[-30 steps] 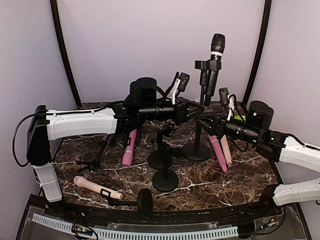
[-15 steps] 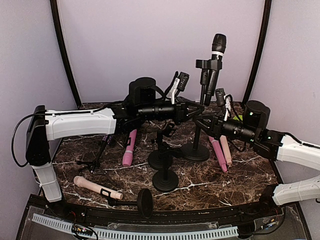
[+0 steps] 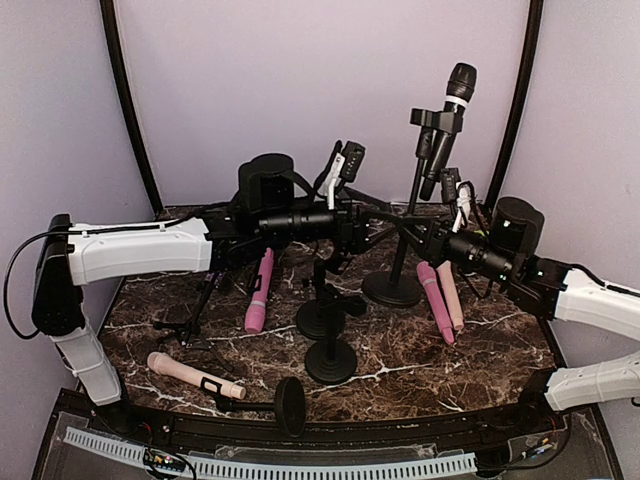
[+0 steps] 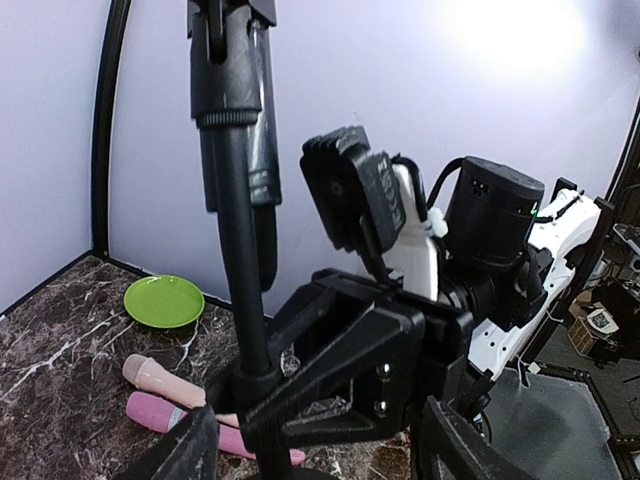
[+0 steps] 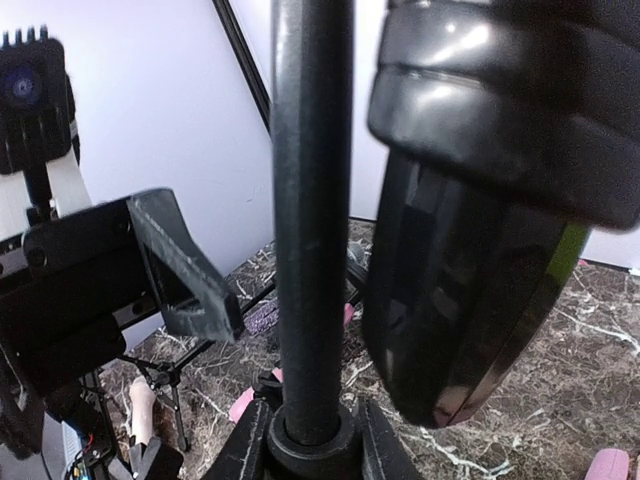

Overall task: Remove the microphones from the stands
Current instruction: Hold the microphone stand with the microphone.

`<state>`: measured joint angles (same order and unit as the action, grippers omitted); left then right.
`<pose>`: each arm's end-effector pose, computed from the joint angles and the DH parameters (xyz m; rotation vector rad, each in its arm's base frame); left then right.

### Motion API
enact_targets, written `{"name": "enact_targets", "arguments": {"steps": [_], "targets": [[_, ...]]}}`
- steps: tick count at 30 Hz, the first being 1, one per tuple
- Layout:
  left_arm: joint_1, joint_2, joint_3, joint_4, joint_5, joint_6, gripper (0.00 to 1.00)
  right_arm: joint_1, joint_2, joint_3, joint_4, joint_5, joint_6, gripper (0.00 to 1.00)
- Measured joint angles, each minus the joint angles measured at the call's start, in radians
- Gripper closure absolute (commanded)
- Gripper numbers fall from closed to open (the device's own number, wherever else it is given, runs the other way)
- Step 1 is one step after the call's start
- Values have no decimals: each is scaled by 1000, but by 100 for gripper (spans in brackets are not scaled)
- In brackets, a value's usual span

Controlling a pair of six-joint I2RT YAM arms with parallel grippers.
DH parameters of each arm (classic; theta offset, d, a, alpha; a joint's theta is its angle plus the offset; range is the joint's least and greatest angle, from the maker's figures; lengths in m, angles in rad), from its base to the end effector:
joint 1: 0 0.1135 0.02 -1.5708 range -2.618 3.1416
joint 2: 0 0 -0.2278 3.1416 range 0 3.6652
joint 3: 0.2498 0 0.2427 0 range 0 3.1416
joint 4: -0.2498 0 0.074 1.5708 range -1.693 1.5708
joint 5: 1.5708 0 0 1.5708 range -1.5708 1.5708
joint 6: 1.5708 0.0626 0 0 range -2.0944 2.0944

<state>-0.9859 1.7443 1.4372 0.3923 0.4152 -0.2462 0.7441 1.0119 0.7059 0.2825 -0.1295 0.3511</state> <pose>0.2177 -0.3745 0.3352 0.9178 1.3551 -1.2781 0.1987 0.1939 0.2898 -0.4310 1.6218 0.9444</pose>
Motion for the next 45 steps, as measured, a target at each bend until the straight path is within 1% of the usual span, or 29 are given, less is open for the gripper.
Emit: {"name": "enact_targets", "arguments": {"steps": [2,4,10,17,22,24,26,28,29,30,31,32,33,34,36,38,42,45], "targets": [[0,-14,-25,-6,-11,8,28,0,3,16,4,22,-3,100],[0,-22,-45,-18,-24,15,31,0,13,41,10,32,-4,100],[0,-24,-82,-68,-50,25,31,-1,57,119,42,39,-11,100],[-1,0,-61,-98,-60,33,26,-1,110,148,61,-3,-5,100],[-1,32,-29,-115,-73,42,26,-1,120,148,61,-20,3,100],[-1,51,-7,-123,-87,43,28,-1,120,148,63,-29,7,100],[-1,62,6,-134,-104,43,33,-1,120,148,63,-36,11,100],[-1,64,7,-142,-114,43,41,-1,120,148,63,-42,16,100],[-1,65,7,-144,-118,40,50,-1,120,148,63,-43,18,100],[-1,66,8,-145,-120,40,56,-1,120,148,63,-47,20,100],[-1,66,10,-147,-121,40,66,-1,120,148,63,-51,23,100],[-1,66,12,-150,-119,32,71,-1,120,148,63,-55,25,100],[-1,67,16,-152,-115,33,80,-1,120,148,64,-60,27,100],[-1,68,21,-152,-105,35,84,-1,120,148,66,-65,28,100],[-1,68,24,-148,-81,47,98,-1,120,148,72,-74,33,100],[-1,68,24,-144,-67,44,100,-6,117,148,73,-89,39,100],[-1,62,19,-136,-34,48,100,-11,113,148,76,-122,42,97],[-1,36,-21,-100,8,48,100,-13,101,148,74,-187,42,95]]}}
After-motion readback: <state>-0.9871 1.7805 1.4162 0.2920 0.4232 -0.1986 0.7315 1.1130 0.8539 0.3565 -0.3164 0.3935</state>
